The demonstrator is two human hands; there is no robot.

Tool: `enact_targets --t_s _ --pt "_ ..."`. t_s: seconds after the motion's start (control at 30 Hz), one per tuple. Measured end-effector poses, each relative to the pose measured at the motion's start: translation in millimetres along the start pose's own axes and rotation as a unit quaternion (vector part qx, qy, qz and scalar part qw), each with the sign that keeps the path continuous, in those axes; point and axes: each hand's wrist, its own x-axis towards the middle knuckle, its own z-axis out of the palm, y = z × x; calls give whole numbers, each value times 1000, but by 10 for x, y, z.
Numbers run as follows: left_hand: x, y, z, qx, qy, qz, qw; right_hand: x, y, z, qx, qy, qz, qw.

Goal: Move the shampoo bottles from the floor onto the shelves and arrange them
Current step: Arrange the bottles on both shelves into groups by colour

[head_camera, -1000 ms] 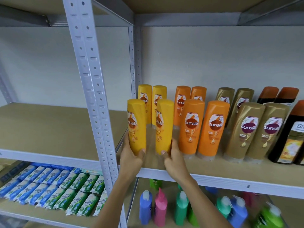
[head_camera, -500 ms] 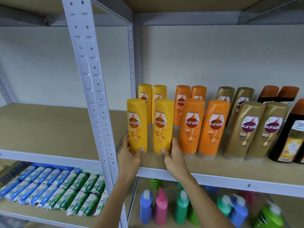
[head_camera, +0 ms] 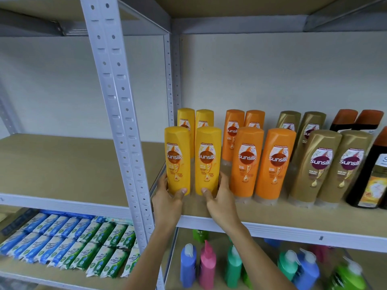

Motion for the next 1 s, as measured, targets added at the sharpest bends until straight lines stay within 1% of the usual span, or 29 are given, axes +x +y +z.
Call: enact_targets --t_s 0.43,1.0 --pt "53 25 21 32 -4 -4 999 65 12 43 -20 -4 -2 1000" --pt "70 58 -27 47 -20 -7 999 19 -37 102 -56 18 -24 998"
